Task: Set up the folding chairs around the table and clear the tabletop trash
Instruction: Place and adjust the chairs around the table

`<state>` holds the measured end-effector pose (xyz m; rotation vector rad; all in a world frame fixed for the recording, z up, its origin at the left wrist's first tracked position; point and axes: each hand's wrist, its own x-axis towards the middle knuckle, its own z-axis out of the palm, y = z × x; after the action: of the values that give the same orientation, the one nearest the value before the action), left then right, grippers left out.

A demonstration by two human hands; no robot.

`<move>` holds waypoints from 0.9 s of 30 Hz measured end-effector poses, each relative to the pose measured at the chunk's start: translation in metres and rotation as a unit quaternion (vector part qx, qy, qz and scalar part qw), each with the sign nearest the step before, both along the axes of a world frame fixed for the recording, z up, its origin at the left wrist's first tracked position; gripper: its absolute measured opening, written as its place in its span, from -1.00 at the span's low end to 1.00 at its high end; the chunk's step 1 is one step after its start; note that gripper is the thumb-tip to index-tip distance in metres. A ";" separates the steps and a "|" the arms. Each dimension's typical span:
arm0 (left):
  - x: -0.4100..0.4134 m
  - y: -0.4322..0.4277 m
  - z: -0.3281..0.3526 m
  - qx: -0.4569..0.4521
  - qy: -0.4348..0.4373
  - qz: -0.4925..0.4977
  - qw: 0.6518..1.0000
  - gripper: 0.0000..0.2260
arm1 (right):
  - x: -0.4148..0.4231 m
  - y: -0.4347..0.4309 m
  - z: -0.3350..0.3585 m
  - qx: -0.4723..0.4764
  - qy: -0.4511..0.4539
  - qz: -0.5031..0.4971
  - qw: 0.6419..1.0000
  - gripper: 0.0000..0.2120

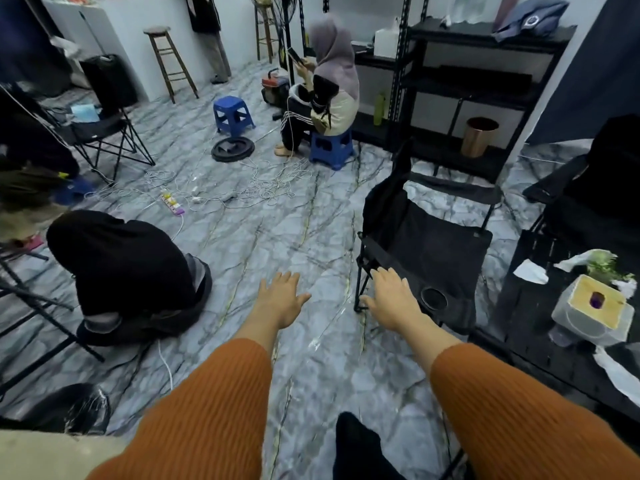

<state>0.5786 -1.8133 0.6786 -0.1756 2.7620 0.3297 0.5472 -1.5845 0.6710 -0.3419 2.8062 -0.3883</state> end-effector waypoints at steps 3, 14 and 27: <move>-0.052 -0.016 -0.002 0.003 0.005 -0.006 1.000 -0.41 | -0.053 -0.017 -0.001 -0.006 0.002 -0.003 1.000 -0.41; -0.290 -0.054 0.020 -0.001 0.016 -0.019 1.000 -0.45 | -0.281 -0.062 0.030 -0.035 0.073 -0.002 0.997 -0.55; -0.549 -0.055 0.013 0.003 0.036 -0.132 0.991 -0.46 | -0.480 -0.053 0.017 -0.032 0.090 -0.169 0.981 -0.59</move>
<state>0.0295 -1.8680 0.6915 0.2055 2.8093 0.2801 0.0673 -1.6376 0.6884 0.0971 3.0382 -0.5477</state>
